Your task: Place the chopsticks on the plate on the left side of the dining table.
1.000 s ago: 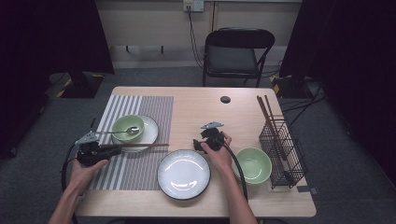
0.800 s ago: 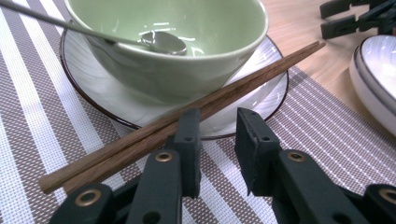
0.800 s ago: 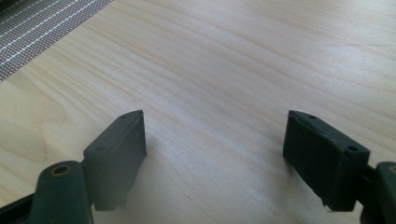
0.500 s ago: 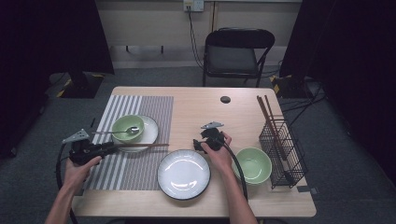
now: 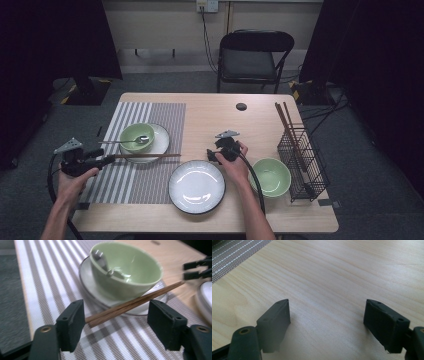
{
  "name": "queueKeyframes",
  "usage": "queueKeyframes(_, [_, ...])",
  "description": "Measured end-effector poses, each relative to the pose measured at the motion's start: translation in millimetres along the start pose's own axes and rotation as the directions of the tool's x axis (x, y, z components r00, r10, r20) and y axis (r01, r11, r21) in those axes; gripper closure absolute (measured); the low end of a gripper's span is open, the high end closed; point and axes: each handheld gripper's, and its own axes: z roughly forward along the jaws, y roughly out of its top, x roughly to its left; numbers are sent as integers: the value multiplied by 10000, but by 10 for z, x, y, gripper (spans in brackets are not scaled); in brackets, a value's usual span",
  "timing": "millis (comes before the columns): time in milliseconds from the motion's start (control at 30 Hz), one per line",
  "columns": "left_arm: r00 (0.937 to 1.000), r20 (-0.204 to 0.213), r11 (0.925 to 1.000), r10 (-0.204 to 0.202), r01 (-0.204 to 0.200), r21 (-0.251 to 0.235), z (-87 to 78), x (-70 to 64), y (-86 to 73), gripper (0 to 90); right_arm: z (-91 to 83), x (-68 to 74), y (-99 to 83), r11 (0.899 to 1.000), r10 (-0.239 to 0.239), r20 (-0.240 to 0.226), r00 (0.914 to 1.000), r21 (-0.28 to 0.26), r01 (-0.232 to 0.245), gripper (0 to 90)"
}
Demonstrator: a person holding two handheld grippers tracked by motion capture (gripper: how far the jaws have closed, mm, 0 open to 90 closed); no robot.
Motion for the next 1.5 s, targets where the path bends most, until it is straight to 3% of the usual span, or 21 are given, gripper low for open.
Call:
queueKeyframes(100, [9994, -349, 10000, 54, -52, 52, 47, 14, -51, 254, 0, -1, 0, 10000, -17, 1, 10000, 0, 17, 207])
queueKeyframes(200, [9990, -342, 9985, -271, 287, 474, 110, 60, -104, 239, 0, 1, 0, 10000, 19, 10, 10000, 6, -19, 207])
queueKeyframes(300, [9990, -435, 9990, -127, 145, 425, 133, 49, -88, 234, 2, 6, 2, 10000, 57, 27, 10000, 3, -57, 206])
queueKeyframes(467, [9991, -425, 9958, -65, 104, 907, 219, 42, -111, 240, 2, 6, 2, 10000, 56, 28, 10000, 1, -56, 206])
queueKeyframes(900, [9994, -294, 9946, 203, -172, 1023, 244, -9, -105, 248, 2, 6, 2, 10000, 53, 28, 10000, 1, -53, 206])
queueKeyframes(1000, [9980, -408, 9924, 480, -430, 1152, 246, -66, -87, 238, 2, 5, 2, 10000, 41, 27, 10000, -5, -41, 206])
queueKeyframes(1133, [9972, -385, 9917, 649, -602, 1132, 254, -99, -70, 240, 2, 6, 2, 10000, 53, 28, 10000, 2, -53, 206])
queueKeyframes(1500, [9964, -751, 9978, 389, -346, 573, 190, -81, -50, 253, 2, 5, 2, 10000, 42, 26, 10000, -6, -42, 206])
